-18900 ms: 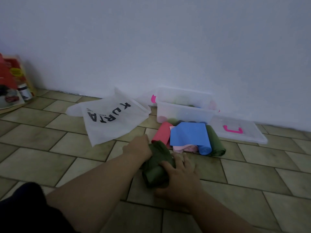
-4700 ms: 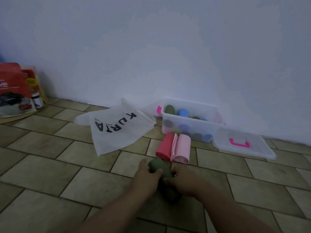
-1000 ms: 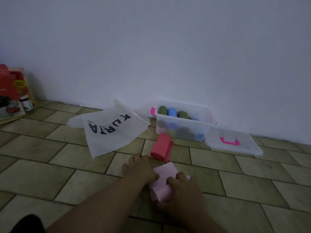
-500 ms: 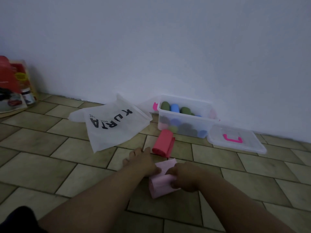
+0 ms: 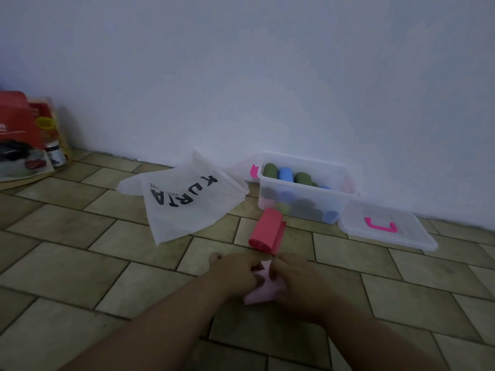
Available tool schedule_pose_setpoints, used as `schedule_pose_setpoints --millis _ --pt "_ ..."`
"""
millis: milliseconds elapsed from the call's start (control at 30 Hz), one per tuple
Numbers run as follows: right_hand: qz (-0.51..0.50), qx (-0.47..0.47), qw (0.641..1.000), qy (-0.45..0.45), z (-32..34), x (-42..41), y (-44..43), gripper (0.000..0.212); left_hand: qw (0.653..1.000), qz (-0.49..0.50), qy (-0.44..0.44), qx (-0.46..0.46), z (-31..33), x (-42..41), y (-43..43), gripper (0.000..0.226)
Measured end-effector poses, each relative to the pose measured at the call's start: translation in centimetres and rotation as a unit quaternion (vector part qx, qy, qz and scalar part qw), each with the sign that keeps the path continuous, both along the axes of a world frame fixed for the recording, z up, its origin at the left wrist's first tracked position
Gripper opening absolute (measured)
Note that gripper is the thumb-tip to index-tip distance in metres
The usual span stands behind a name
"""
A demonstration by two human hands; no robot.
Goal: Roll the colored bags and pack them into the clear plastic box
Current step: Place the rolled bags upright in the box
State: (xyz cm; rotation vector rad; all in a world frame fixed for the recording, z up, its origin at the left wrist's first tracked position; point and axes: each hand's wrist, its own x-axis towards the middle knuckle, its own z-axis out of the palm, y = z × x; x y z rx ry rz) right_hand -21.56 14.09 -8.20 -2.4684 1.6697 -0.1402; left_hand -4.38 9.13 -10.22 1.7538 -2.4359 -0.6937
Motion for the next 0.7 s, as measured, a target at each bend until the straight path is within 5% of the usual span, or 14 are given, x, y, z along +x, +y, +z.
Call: schedule_pose_setpoints --millis 100,167,267,400,533,700 --pt "0.007 -0.004 1.000 0.027 -0.5 0.0 0.3 0.041 0.997 0.064 -0.040 -0.036 0.1 -0.2 -0.1 0.043" --pt "-0.030 -0.015 0.999 0.031 -0.3 0.4 0.1 0.036 0.986 0.155 0.034 -0.058 0.1 -0.5 0.5 0.054" --pt "-0.102 0.022 0.994 -0.016 0.4 1.5 -0.1 0.016 0.900 0.323 0.281 0.084 0.7 -2.0 1.9 0.073" --pt "-0.205 0.137 0.968 -0.041 1.1 2.4 -0.4 0.034 0.799 0.326 0.451 0.230 0.6 -4.1 4.0 0.062" --pt "-0.243 0.164 0.932 -0.212 0.9 2.2 0.7 0.025 0.767 0.317 0.520 0.203 0.2 -4.3 4.1 0.052" --pt "-0.278 0.216 0.840 -0.413 0.4 1.8 2.0 0.031 0.685 0.318 0.615 0.229 0.5 -4.4 3.6 0.043"
